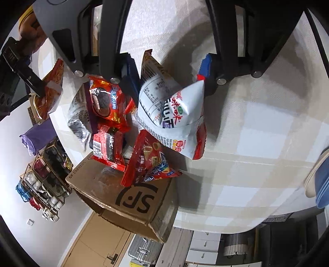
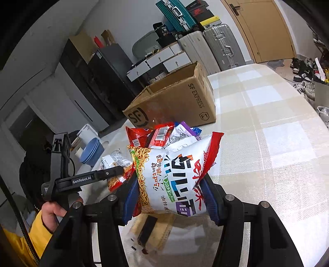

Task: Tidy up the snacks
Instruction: 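Grasp the white noodle bag with the right tool while the left tool grasps a white chip bag, then carry both held bags over the cardboard box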

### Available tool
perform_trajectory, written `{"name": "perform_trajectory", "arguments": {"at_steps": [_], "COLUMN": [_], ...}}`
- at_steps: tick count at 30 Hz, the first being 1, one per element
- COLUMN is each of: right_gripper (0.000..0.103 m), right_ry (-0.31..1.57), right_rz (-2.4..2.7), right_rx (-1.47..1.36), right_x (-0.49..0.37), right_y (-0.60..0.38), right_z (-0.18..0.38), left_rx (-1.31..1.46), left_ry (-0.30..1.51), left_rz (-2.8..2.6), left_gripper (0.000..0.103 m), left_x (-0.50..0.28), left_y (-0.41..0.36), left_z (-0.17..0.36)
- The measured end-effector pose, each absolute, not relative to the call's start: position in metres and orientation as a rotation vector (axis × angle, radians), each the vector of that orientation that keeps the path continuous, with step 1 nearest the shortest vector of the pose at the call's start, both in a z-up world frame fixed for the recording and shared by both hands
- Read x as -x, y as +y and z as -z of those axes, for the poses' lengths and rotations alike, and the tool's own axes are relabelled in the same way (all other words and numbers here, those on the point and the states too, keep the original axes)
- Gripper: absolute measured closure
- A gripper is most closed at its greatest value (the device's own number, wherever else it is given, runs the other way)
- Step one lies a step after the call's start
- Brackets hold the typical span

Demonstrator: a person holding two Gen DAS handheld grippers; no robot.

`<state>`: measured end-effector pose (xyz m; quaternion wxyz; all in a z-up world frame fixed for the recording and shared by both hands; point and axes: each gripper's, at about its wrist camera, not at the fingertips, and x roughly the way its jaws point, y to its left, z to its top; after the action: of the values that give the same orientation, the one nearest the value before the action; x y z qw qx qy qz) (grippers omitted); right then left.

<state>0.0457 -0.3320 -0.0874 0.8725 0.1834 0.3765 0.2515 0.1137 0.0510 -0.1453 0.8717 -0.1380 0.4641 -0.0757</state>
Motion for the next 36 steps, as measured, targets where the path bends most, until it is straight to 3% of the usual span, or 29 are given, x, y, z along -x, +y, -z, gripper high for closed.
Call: {"name": "perform_trajectory", "arguments": {"at_steps": [18,36], "right_gripper": [0.045,0.045], "right_ry": [0.643,0.608], "right_rz": [-0.589,-0.597], "right_rx": [-0.334,-0.339], "right_x": [-0.019,-0.033], "right_y": [-0.306,-0.304], "right_z": [0.001,-0.027], "left_rx": [0.215,0.197], "left_ry": [0.762,0.698], "left_rz": [0.223,0.284], "left_gripper": [0.058,0.058], "left_x": [-0.033,-0.011], "left_y": [0.048,0.052], "left_z": [0.049,0.002]}}
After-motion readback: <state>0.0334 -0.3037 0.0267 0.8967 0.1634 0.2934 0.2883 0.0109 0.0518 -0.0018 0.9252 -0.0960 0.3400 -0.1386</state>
